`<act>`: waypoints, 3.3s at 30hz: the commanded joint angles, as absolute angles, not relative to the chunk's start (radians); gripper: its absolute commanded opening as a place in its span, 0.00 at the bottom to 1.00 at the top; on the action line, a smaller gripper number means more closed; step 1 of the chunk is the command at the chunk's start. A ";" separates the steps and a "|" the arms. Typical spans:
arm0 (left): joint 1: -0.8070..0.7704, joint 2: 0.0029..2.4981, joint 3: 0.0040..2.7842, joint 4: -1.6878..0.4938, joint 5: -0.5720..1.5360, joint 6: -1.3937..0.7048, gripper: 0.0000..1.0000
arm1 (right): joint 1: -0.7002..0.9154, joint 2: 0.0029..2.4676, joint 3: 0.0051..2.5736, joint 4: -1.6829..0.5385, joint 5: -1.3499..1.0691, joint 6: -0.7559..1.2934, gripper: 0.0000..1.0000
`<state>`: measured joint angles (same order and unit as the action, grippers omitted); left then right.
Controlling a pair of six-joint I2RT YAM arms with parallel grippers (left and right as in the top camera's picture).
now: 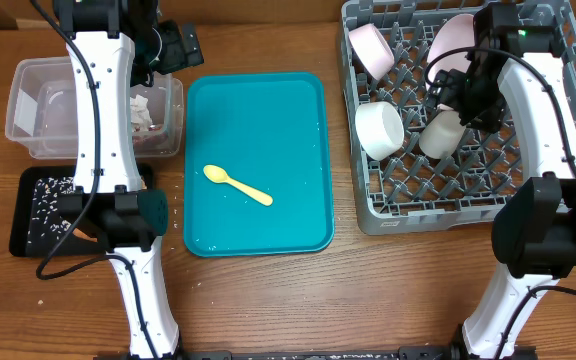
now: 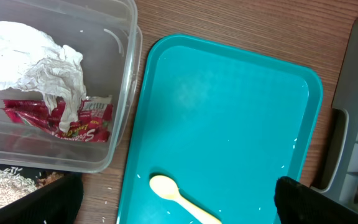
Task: Sort waste into correct bins and load items into the dishwasher
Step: 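Reach the right gripper to the yellow spoon and grasp it, then carry the yellow spoon into the dish rack and lower it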
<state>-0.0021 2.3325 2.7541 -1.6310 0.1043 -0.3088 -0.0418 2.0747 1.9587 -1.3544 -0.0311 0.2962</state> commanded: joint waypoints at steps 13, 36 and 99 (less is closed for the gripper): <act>-0.001 2.334 2.769 -1.630 0.101 -0.318 1.00 | 0.475 1.963 1.944 -1.208 -0.054 0.253 0.86; -0.001 2.334 2.769 -1.630 0.101 -0.319 1.00 | 0.817 2.303 1.785 -0.752 -0.047 0.126 0.85; -0.001 2.334 2.769 -1.630 0.101 -0.319 1.00 | 0.094 1.911 1.985 -1.474 0.115 0.925 0.04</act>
